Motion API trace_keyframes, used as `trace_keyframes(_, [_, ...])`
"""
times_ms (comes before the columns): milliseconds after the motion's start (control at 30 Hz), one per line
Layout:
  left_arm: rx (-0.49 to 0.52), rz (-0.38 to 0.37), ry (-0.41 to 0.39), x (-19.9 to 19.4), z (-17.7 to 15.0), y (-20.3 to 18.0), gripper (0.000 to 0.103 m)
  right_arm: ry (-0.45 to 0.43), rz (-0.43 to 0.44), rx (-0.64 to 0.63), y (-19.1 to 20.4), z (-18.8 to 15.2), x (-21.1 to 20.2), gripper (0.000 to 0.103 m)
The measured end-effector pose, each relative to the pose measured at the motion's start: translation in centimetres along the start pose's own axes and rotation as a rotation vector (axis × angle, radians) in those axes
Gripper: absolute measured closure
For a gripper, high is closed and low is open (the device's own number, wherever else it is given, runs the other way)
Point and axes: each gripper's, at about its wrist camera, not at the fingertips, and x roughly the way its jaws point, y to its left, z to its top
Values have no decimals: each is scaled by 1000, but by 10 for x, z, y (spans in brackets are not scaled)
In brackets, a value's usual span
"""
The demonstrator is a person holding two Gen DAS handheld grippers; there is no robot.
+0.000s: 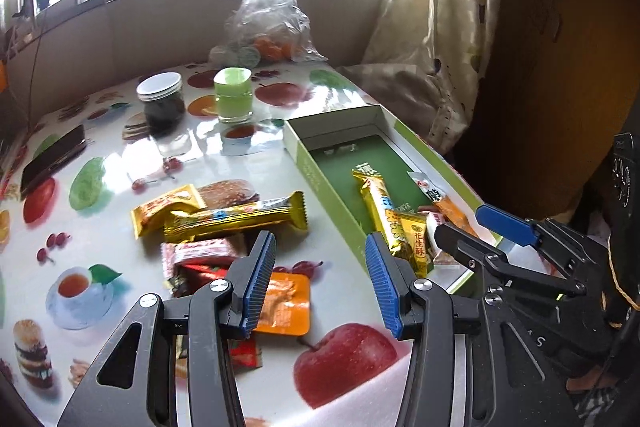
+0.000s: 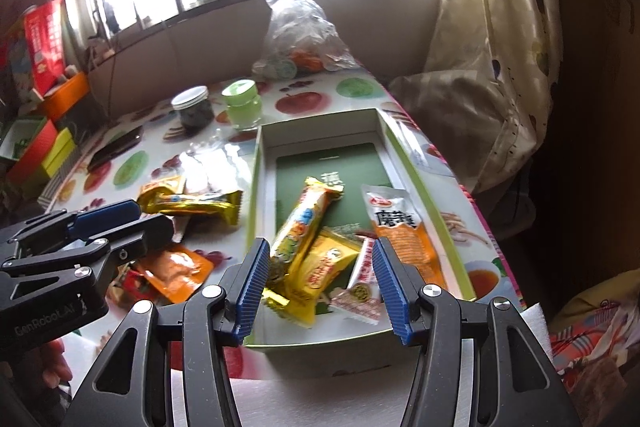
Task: Organize snacks
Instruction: 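Withdraw both grippers from the green box back toward the snack pile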
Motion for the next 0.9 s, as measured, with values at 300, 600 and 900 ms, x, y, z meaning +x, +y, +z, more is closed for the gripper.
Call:
trace_keyframes(300, [-58, 31, -8, -13, -14, 31, 55, 9, 44, -42, 23, -3, 2, 50])
trace_keyframes(600, [-172, 111, 5, -22, -35, 80, 55, 52, 120, -109, 54, -8, 17, 50])
trace_keyframes(900, [-242, 143, 24, -26, -49, 113, 55, 120, 209, -267, 103, -17, 42, 50])
